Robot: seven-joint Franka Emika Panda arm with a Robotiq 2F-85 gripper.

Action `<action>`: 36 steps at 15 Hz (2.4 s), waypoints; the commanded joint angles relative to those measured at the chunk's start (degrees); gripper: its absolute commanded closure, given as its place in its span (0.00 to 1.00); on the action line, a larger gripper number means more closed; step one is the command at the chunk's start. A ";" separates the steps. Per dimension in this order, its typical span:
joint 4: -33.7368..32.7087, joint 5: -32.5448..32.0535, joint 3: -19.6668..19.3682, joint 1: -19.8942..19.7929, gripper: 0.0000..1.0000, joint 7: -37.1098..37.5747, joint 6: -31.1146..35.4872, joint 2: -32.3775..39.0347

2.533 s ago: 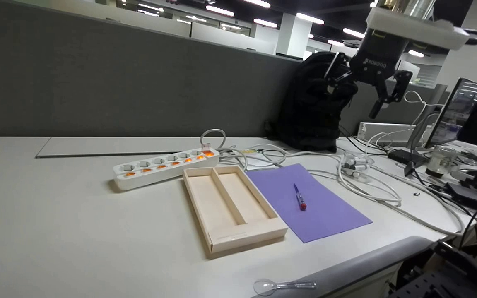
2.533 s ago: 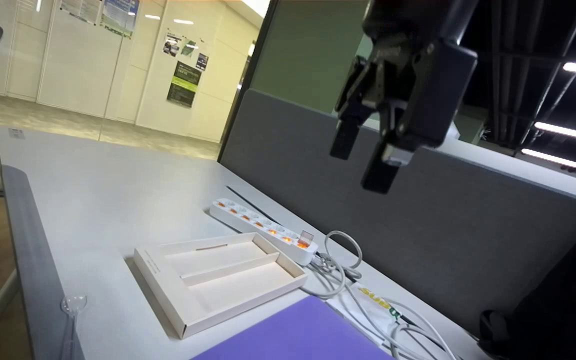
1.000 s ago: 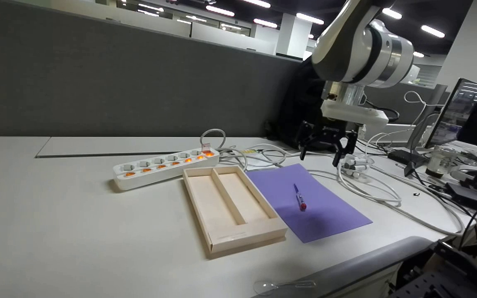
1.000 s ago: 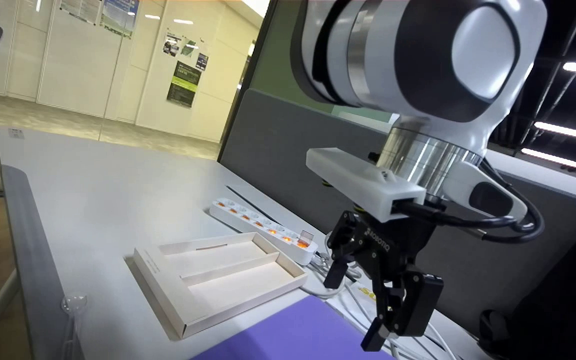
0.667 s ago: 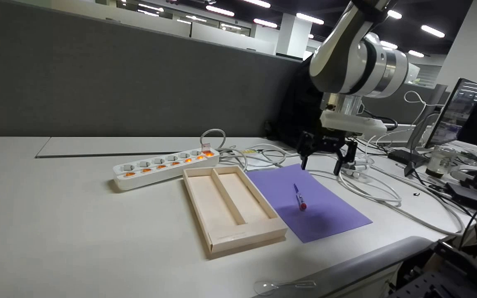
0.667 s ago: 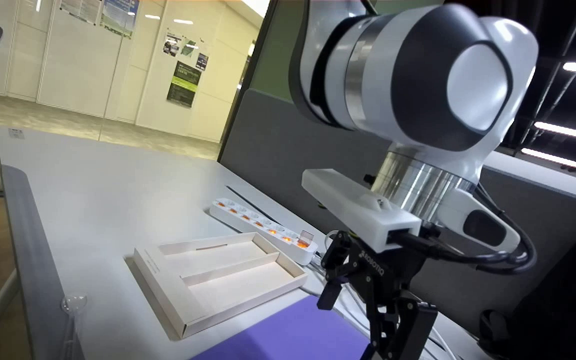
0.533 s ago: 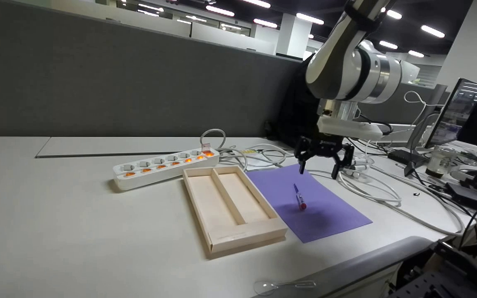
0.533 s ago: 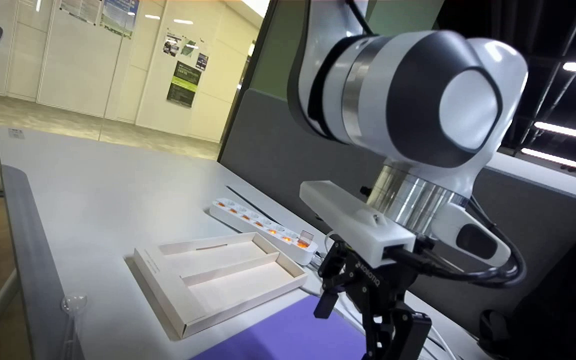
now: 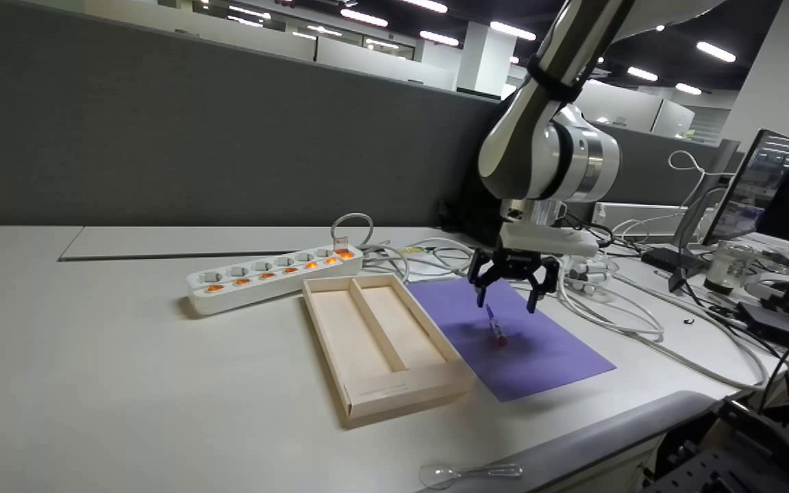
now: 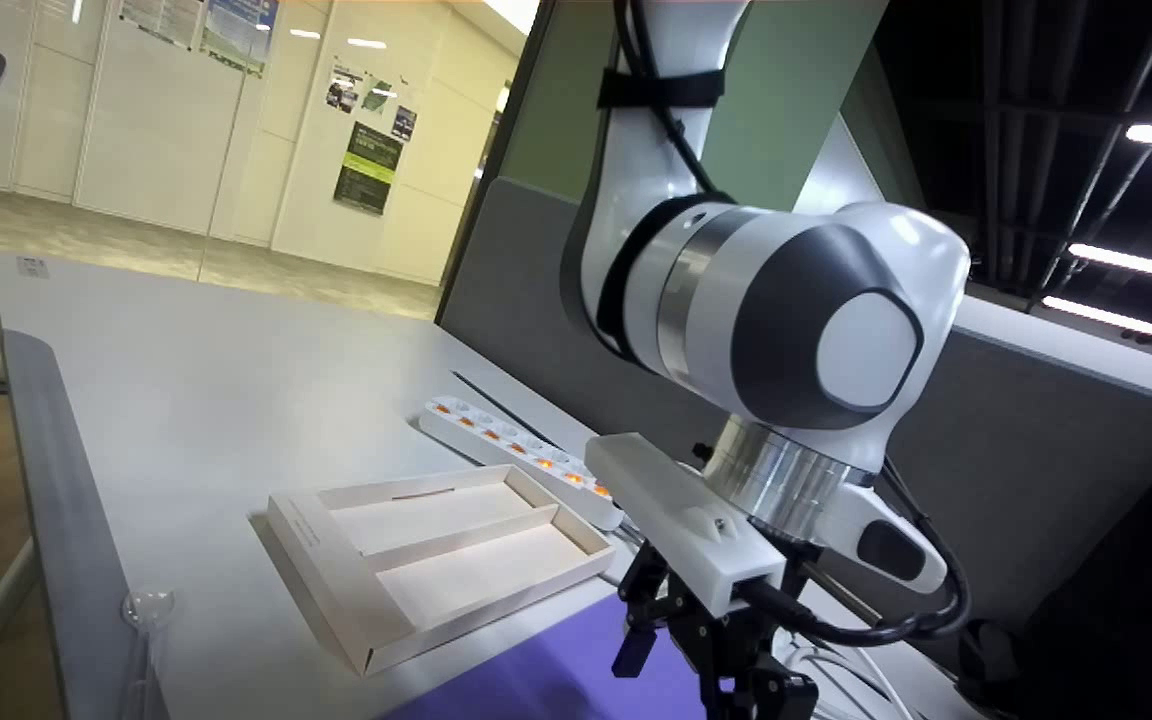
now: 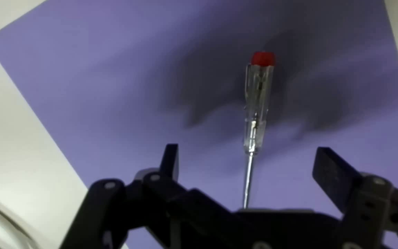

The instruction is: Move the screwdriver from the mat to the tray

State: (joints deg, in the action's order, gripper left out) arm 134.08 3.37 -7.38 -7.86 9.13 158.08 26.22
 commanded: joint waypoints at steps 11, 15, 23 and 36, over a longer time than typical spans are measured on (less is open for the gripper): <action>-2.04 1.40 0.98 2.54 0.73 -0.18 5.37 5.00; -1.13 2.41 1.83 2.39 0.98 -0.34 6.59 3.79; 0.81 0.52 4.66 5.38 0.96 -3.18 0.37 -3.63; 0.09 -1.42 5.14 11.84 0.96 0.65 3.25 -2.87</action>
State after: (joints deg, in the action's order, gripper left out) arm 134.32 3.11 -1.01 2.13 5.73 158.24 21.46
